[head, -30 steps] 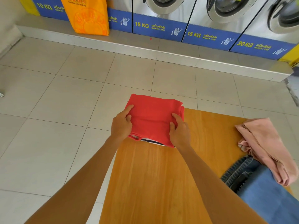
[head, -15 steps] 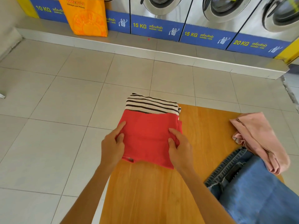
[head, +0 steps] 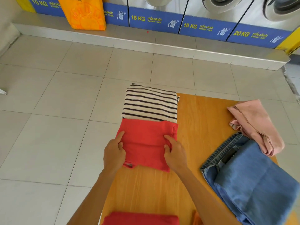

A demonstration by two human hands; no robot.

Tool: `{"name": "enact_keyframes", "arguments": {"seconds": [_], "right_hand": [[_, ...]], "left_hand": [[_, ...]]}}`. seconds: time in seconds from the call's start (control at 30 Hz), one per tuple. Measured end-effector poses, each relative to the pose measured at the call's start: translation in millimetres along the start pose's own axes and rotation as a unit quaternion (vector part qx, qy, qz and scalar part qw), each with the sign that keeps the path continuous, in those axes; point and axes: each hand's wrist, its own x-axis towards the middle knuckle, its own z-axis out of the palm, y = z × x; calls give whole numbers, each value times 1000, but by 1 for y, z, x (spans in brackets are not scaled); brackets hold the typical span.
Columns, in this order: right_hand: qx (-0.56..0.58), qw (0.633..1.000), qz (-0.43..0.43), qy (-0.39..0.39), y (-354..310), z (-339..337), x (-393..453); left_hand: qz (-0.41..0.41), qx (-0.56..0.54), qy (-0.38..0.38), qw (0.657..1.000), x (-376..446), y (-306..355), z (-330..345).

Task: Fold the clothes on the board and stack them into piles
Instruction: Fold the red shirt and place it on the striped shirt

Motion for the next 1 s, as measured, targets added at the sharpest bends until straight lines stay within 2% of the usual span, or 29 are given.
{"name": "enact_keyframes", "arguments": {"seconds": [0.17,0.27,0.37,0.53,0.77,0.83,0.9,1.0], "right_hand": [[-14,1000,5,-13,-8,-7,-2],[-29,999,1,-28,-9,-17,-22],[-21,1000,-2,-18,-1,-24,-54],[-21,998,-59,7,20,-24,-123],[-61,991,-120,24,48,-16,-230],[-64,990,-120,30,57,-12,-259],[-73,991,-111,22,64,-7,-282],[-76,995,-47,-41,72,2,-307]], "left_hand": [[15,28,-16,999,4,3,-2],[-7,15,-51,999,-12,3,-16],[-35,0,-49,998,-45,-1,-33],[-83,-54,-28,995,-122,-19,-53],[-16,3,-44,999,-228,-46,-44],[-24,45,-22,998,-251,-57,-43],[-65,80,-4,995,-273,-67,-42],[-117,83,-43,989,-300,-83,-39]]}}
